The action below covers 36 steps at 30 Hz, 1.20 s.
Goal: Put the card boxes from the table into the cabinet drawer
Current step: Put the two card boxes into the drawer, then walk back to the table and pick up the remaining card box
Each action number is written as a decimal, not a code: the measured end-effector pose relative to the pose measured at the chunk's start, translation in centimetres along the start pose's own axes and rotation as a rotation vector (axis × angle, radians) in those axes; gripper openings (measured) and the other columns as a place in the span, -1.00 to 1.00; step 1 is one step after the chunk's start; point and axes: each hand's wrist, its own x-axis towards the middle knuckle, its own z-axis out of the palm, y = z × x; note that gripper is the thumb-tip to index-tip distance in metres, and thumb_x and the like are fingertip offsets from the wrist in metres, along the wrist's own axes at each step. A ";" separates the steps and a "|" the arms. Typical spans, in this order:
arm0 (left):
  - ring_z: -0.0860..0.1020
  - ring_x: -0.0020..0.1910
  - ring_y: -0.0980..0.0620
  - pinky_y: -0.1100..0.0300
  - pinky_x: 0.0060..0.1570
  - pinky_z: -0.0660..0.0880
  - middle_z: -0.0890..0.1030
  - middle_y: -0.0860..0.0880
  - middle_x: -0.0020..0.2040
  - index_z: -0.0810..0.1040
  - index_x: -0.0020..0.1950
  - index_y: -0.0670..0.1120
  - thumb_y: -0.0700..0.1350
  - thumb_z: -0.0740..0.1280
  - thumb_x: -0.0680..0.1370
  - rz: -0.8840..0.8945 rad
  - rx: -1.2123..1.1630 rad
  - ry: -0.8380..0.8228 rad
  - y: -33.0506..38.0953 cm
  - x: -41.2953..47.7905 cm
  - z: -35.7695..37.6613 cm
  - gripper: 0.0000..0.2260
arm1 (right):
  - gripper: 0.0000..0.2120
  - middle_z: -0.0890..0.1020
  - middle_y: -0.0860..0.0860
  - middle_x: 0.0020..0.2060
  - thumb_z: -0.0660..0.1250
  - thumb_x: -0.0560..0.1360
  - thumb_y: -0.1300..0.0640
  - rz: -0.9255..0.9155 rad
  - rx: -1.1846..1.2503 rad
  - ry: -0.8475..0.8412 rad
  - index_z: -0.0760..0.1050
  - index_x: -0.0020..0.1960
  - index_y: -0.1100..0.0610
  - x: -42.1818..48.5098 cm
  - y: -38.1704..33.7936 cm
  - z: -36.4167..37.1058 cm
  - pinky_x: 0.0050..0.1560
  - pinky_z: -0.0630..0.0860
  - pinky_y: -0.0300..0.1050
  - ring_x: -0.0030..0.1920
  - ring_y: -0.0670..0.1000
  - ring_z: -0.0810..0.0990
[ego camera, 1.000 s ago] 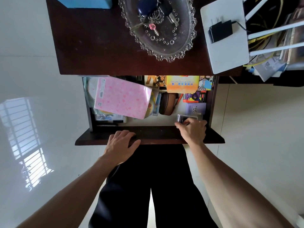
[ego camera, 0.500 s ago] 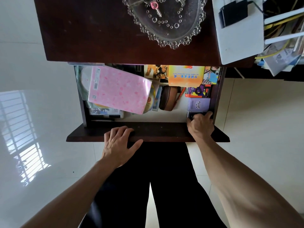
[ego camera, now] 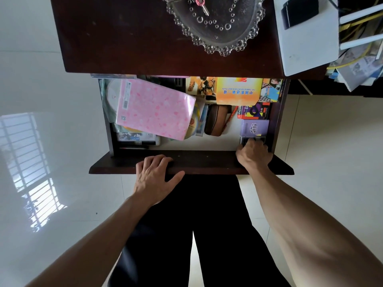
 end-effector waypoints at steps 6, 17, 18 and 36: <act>0.41 0.33 -0.07 -0.02 0.32 0.30 0.54 0.04 0.30 0.49 0.32 0.05 0.24 0.22 0.54 -0.053 -0.113 -0.059 1.1 -1.5 -4.3 -0.56 | -0.61 0.65 0.14 0.13 0.23 0.60 -0.15 -0.064 0.157 -0.015 0.55 0.14 0.18 -4.5 0.5 -3.6 0.17 0.56 0.11 0.15 0.23 0.62; 0.60 -0.03 -0.06 0.14 -0.01 0.49 0.68 0.01 -0.07 0.66 0.02 0.11 0.04 0.25 0.54 -0.282 -0.520 -0.114 5.3 -18.0 -20.4 -0.80 | -0.63 0.68 0.17 0.14 0.15 0.66 -0.04 -0.103 0.611 -0.141 0.57 0.22 0.19 -25.2 3.7 -17.6 0.03 0.50 -0.04 0.04 0.19 0.65; 0.61 -0.04 -0.05 0.14 -0.02 0.49 0.68 0.01 -0.07 0.66 0.02 0.11 0.05 0.26 0.54 -0.296 -0.560 -0.098 5.6 -19.9 -22.0 -0.80 | -0.63 0.69 0.15 0.13 0.17 0.65 -0.05 -0.108 0.637 -0.119 0.58 0.21 0.18 -27.3 4.4 -18.9 0.03 0.52 -0.05 0.03 0.18 0.66; 0.64 -0.16 0.01 0.03 -0.02 0.61 0.69 -0.01 -0.14 0.59 0.04 0.02 0.03 0.27 0.54 -0.297 -0.700 -0.091 6.4 -45.5 -33.3 -0.83 | -0.75 0.70 0.08 -0.13 0.32 0.61 -0.03 -0.305 0.662 -0.091 0.59 0.17 0.10 -50.7 18.9 -30.7 0.04 0.57 0.05 -0.15 0.09 0.70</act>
